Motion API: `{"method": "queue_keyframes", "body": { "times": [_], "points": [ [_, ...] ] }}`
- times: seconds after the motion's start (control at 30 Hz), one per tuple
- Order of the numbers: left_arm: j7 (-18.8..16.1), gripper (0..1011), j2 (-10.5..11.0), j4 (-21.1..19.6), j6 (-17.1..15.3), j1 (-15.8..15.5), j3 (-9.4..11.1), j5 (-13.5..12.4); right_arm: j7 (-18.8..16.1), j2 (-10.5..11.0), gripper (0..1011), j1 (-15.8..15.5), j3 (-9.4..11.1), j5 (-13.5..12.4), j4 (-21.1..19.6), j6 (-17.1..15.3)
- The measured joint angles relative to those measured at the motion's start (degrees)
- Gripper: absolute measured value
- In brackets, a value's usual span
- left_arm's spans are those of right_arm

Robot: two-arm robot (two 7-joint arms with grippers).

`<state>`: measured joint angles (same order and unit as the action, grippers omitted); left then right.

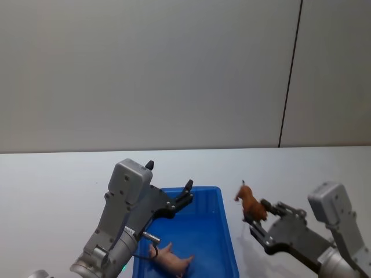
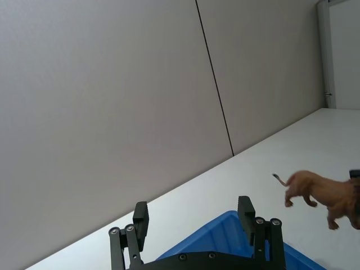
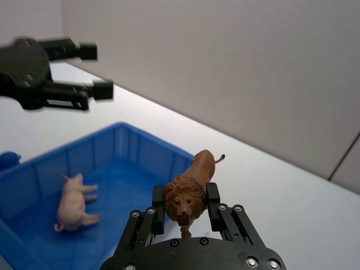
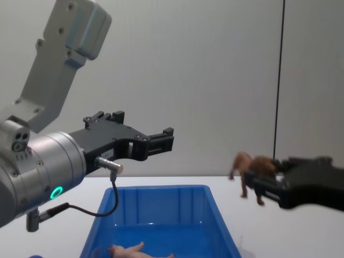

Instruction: Pick up the two dolls from the table and place them into the box.

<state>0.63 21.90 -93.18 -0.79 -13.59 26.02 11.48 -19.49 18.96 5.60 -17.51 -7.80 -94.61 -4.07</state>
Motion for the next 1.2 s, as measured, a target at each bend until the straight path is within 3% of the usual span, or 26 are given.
{"method": "queue_keyframes", "body": {
  "times": [0.5,0.87,1.1,1.2],
  "points": [
    [0.0,1001,0.0,0.0,0.0,0.0,0.0,0.0,-6.8,-2.9,451,4.9,-1.1,-0.2,0.0,-5.1],
    [0.0,1001,0.0,0.0,0.0,0.0,0.0,0.0,-10.5,-5.1,805,7.5,-2.6,0.2,3.7,-9.4],
    [0.0,1001,0.0,0.0,0.0,0.0,0.0,0.0,-10.8,-4.2,995,7.2,-2.3,0.2,3.9,-8.9],
    [0.0,1001,0.0,0.0,0.0,0.0,0.0,0.0,-10.8,-3.4,1001,6.7,-1.9,-0.1,3.5,-8.5]
  ]
}}
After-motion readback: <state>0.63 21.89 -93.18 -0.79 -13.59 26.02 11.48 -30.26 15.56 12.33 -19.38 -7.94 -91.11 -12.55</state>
